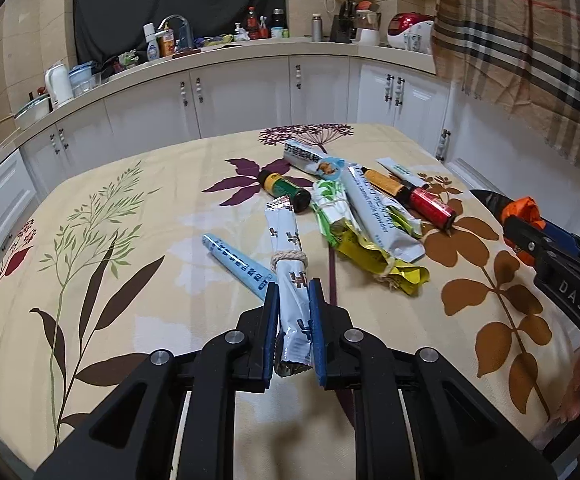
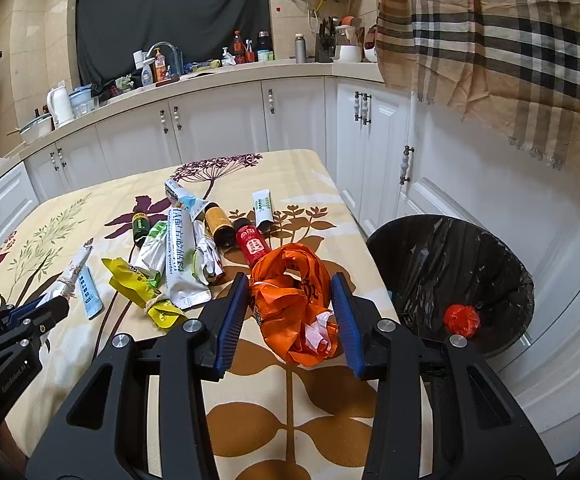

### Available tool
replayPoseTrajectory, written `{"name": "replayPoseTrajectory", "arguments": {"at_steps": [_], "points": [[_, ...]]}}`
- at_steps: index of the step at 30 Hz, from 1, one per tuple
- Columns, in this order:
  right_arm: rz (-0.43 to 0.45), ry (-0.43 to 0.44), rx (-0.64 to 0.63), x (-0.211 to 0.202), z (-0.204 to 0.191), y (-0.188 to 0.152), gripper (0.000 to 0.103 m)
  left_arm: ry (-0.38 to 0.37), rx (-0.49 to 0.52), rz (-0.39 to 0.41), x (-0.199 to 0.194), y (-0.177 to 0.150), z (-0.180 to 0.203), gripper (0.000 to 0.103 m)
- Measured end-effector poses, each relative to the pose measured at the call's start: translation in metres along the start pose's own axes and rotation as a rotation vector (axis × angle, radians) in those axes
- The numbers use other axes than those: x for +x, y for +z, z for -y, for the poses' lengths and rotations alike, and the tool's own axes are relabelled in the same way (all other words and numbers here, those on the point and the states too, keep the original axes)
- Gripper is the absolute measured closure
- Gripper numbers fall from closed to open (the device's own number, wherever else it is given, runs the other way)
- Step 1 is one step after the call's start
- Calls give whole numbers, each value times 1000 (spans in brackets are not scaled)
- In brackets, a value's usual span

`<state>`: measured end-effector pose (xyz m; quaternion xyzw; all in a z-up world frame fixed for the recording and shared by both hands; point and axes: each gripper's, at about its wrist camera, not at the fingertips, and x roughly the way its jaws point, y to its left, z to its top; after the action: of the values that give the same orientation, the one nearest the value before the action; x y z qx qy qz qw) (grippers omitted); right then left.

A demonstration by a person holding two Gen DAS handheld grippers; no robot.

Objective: Collect trash
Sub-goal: 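Carry the white tube and orange bag in both tools over the black bin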

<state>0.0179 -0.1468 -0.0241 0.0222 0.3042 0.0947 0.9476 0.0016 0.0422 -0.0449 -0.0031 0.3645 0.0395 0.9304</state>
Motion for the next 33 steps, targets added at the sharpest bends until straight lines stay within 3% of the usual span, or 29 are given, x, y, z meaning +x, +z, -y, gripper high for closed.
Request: {"name": "replayPoseTrajectory", "arguments": {"at_steps": [9,18,33], "points": [[3,-22,7,2,9,3,62,-5,-2,43,-6,8,-1,87],[20,-82,19,2,30,12,62,-61,12,87,-4,24,12,87],[73,-248,55,7,88,37,62,-211,85,181,15,69,78,87]]}}
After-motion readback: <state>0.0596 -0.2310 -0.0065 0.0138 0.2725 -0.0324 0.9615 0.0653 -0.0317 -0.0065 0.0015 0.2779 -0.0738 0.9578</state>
